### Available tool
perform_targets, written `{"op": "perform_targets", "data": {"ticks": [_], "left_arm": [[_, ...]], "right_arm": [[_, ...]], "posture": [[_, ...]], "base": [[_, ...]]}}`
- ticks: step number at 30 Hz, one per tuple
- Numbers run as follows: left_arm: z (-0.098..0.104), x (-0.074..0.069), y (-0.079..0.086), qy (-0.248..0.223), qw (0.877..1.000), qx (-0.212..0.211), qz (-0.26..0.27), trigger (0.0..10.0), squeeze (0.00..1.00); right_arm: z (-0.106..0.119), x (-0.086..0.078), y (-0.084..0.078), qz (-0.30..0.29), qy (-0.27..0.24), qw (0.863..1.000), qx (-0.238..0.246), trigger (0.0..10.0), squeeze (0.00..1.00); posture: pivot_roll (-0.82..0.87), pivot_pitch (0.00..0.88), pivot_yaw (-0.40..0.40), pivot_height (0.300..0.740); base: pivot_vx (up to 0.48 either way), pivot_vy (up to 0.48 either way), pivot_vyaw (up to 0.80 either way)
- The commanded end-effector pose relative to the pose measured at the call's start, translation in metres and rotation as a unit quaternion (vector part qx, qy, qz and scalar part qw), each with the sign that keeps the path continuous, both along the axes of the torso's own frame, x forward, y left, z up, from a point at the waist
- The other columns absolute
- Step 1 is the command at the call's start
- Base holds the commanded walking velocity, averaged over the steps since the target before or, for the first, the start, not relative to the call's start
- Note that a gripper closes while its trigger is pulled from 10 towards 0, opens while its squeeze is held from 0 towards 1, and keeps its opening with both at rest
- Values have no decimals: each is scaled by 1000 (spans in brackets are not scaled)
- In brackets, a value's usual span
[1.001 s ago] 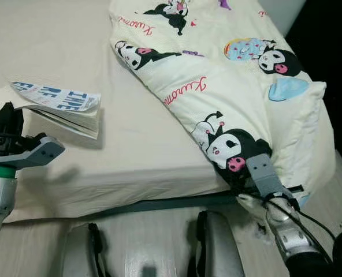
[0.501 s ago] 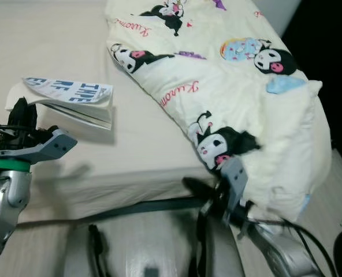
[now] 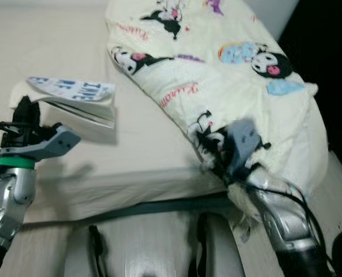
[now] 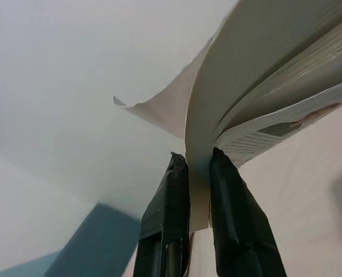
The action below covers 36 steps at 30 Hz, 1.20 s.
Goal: Clean up the room
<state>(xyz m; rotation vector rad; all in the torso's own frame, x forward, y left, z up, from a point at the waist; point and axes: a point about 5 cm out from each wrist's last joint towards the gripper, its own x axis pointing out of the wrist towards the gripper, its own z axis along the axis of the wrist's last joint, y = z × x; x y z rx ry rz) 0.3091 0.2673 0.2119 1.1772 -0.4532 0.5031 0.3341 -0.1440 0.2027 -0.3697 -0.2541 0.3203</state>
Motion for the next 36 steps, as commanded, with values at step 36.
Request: {"op": "perform_targets", "data": {"ticks": [36], "left_arm": [[5,-7,0,-1,1000,-9,-1,10000,0]], "right_arm": [[-80,23,10,-93,125,986,57,10000,0]], "posture": [[16,177,47,505]], "base": [[0,0,0]]}}
